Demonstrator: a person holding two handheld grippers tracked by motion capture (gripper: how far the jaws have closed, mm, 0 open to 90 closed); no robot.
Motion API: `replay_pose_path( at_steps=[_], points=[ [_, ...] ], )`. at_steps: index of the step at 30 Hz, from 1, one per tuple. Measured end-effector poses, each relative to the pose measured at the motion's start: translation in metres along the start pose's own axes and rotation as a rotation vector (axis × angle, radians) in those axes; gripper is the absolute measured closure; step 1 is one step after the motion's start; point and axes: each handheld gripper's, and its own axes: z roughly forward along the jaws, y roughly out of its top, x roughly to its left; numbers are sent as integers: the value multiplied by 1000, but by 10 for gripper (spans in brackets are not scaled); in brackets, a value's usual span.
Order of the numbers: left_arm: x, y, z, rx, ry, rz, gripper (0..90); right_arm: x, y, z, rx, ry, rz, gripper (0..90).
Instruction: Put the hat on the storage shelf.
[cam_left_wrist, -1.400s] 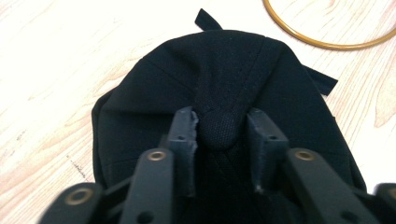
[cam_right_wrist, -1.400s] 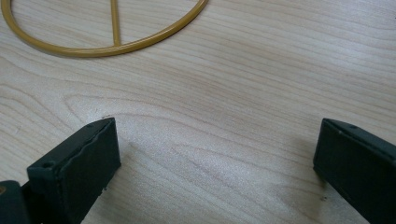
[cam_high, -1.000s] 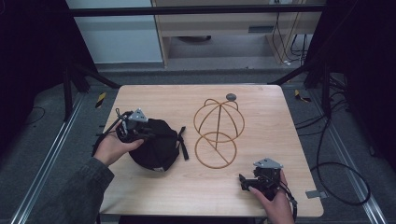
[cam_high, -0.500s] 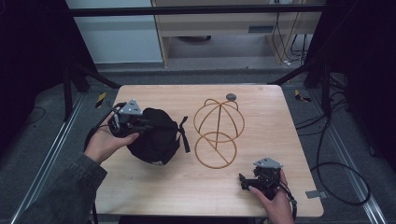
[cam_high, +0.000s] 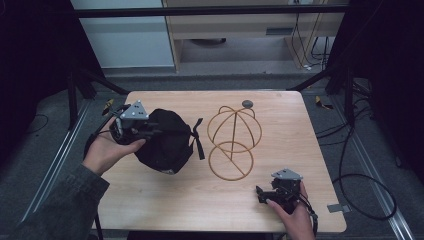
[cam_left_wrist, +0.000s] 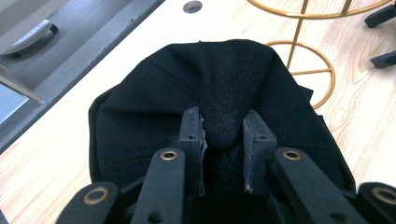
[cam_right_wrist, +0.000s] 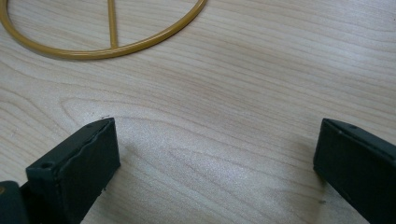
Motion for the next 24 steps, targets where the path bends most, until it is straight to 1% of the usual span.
replay_pose_path(
  at_steps=[5, 10, 14, 16, 19, 24],
  points=[
    [-2, 3, -5, -10, -1, 8, 731, 0, 0, 0, 0, -1, 1, 5],
    [-3, 9, -18, -26, 9, 28, 731, 0, 1, 1, 1, -5, 4, 4],
    [-1, 12, -26, -53, 13, 17, 731, 0, 1, 1, 2, 0, 11, 4],
    [-1, 13, -29, -57, 12, 16, 732, -1, 1, 1, 3, -4, 3, 4],
    [-1, 15, -34, -50, 20, 29, 732, -1, 2, 2, 2, -4, 3, 4],
    [0, 19, -46, -59, 35, 38, 732, -1, 2, 2, 0, -3, 2, 4]
  ],
)
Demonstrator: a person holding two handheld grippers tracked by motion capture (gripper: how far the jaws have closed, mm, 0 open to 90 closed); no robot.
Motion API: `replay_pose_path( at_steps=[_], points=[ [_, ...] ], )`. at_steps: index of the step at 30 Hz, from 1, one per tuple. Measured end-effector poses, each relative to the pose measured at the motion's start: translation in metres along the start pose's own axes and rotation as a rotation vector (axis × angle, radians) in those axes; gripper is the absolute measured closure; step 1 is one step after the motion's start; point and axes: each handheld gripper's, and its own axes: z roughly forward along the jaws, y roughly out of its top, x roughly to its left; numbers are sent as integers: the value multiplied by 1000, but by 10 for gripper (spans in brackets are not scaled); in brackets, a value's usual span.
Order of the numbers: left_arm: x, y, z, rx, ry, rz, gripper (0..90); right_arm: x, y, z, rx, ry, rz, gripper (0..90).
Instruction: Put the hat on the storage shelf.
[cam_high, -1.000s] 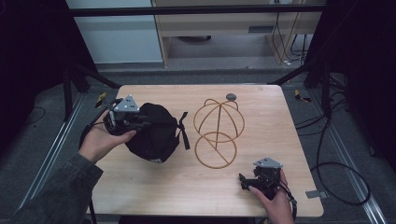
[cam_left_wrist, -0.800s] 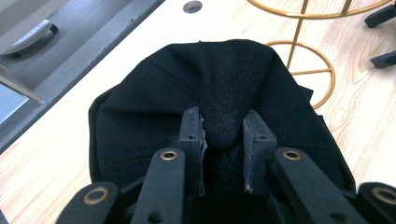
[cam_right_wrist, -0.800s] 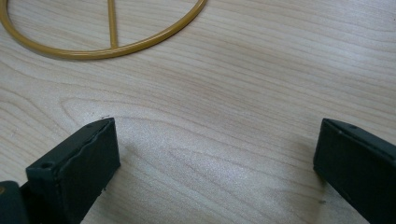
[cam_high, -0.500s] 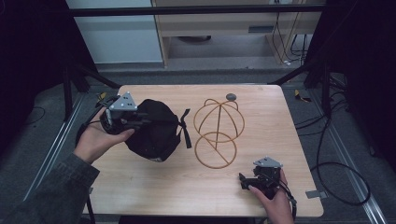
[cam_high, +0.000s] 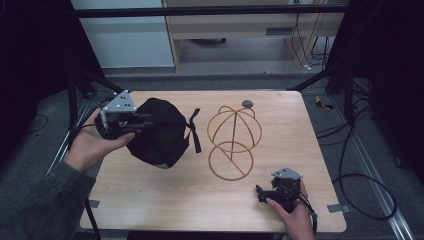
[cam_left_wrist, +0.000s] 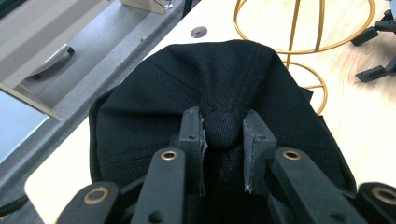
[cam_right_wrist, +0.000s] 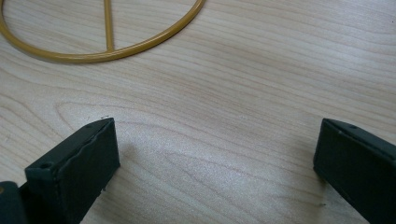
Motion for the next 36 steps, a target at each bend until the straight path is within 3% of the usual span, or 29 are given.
replay_pose_path(
  at_steps=[14, 24, 29, 36],
  points=[
    [0, 10, -26, -46, 21, 14, 732, 0, 0, 0, 0, 0, -2, 4],
    [-1, 17, -34, -58, 53, 22, 732, 0, 0, 0, 0, -1, -2, 4],
    [-2, 16, -42, -87, 55, 8, 732, -1, 0, 1, -1, -4, -4, 4],
    [-7, 27, -50, -112, 68, 25, 732, -1, 0, 0, 2, -4, -3, 4]
  ],
)
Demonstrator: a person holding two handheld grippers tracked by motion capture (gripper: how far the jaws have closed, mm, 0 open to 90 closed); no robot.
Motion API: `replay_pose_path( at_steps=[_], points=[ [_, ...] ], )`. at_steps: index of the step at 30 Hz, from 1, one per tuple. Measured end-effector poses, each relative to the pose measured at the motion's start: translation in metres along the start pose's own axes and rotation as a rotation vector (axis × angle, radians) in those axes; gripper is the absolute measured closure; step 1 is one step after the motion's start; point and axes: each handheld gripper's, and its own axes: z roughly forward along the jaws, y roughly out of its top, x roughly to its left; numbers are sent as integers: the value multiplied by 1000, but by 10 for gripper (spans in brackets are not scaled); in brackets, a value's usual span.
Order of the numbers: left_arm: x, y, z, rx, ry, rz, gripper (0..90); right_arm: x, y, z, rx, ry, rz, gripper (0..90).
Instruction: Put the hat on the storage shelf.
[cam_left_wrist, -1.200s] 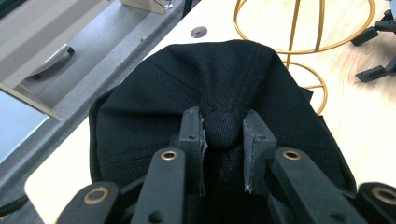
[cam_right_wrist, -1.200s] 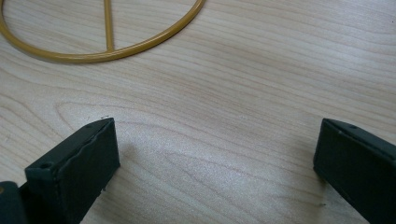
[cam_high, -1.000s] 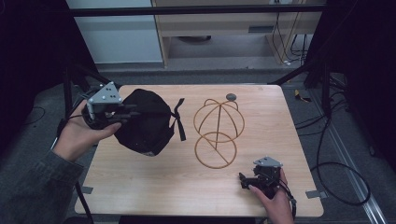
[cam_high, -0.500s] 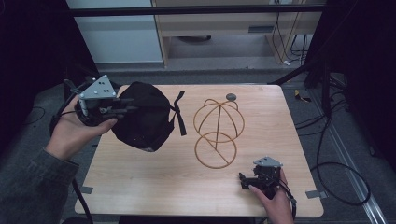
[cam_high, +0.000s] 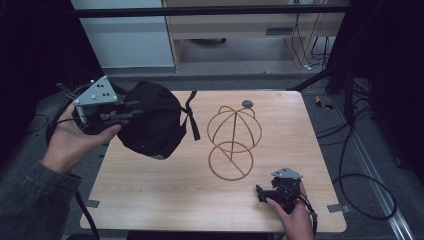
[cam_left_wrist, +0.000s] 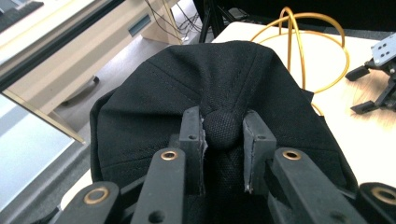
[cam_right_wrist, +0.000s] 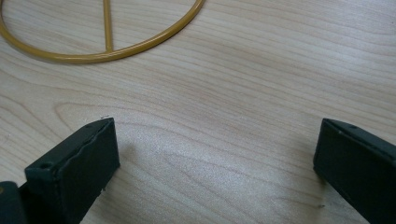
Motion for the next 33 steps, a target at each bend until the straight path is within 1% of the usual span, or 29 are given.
replay_pose_path(
  at_steps=[4, 7, 9, 15, 18, 28, 33],
  points=[
    [-1, 7, 1, -12, -5, -2, 732, 0, 0, 0, -2, 0, -2, 4],
    [-1, 14, 1, -17, -5, 5, 732, 0, 0, 0, -2, 1, -2, 4],
    [-1, 17, 1, -25, -4, 2, 732, 0, 0, 0, -1, 0, -1, 4],
    [-6, 30, 1, -33, 5, 27, 732, 0, 0, 0, -2, 1, -5, 4],
    [-9, 35, 1, -40, 0, 36, 732, 0, 0, 0, -3, 1, -3, 4],
    [-13, 47, 6, -52, -2, 48, 732, 0, 0, 0, -3, 1, -5, 3],
    [-12, 49, 7, -59, 1, 43, 732, 0, 0, 0, -1, 1, -2, 4]
  ],
)
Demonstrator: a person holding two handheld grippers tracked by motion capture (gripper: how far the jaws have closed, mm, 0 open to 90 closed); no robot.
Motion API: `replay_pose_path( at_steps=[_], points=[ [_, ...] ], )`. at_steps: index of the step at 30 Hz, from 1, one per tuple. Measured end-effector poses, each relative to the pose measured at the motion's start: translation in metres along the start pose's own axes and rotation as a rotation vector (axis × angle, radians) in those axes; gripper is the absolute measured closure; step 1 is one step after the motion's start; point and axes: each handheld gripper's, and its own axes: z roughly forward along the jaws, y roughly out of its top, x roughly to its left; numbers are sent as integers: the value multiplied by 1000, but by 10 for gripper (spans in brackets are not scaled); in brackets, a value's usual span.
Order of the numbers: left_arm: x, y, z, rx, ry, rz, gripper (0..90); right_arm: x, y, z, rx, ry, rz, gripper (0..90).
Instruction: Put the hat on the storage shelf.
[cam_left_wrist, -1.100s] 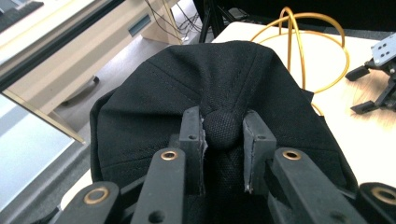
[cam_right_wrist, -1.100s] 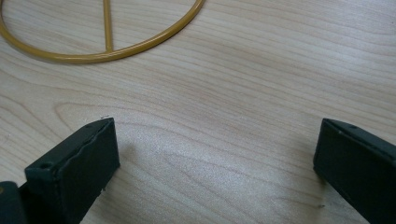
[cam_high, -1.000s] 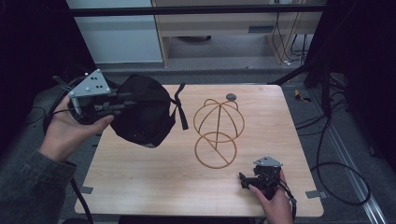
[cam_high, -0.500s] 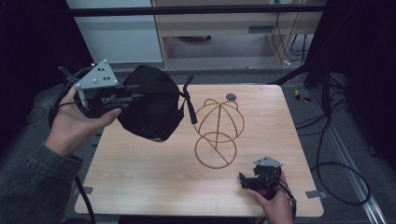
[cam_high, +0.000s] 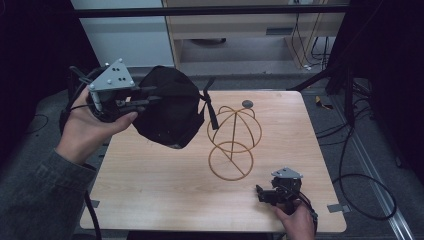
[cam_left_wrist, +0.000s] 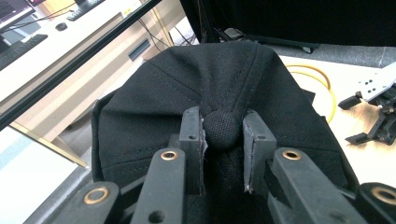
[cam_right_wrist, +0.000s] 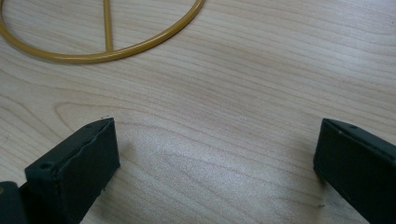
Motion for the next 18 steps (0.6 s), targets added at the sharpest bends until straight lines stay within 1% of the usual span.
replay_pose_path(
  at_steps=[2, 3, 8, 11, 13, 15, 18],
  points=[
    [1, 2, 1, -2, 3, 0, 732, 0, 0, 0, 0, 0, -1, 4],
    [1, 2, 2, -7, 4, -7, 732, 0, 0, 0, 0, -1, -1, 4],
    [1, 8, 5, -8, 10, 8, 732, 0, 0, 0, -2, 0, -3, 4],
    [2, 9, 8, -21, 8, -13, 732, 0, 0, 0, -2, 0, -4, 4],
    [4, 11, 10, -29, -2, -25, 732, 0, 0, 0, -2, 0, -4, 3],
    [4, 14, 10, -23, -6, -17, 732, 0, 0, 0, -1, -1, -2, 4],
    [2, 21, 12, -32, -2, -13, 732, 0, 0, 0, -2, 1, -3, 4]
  ],
)
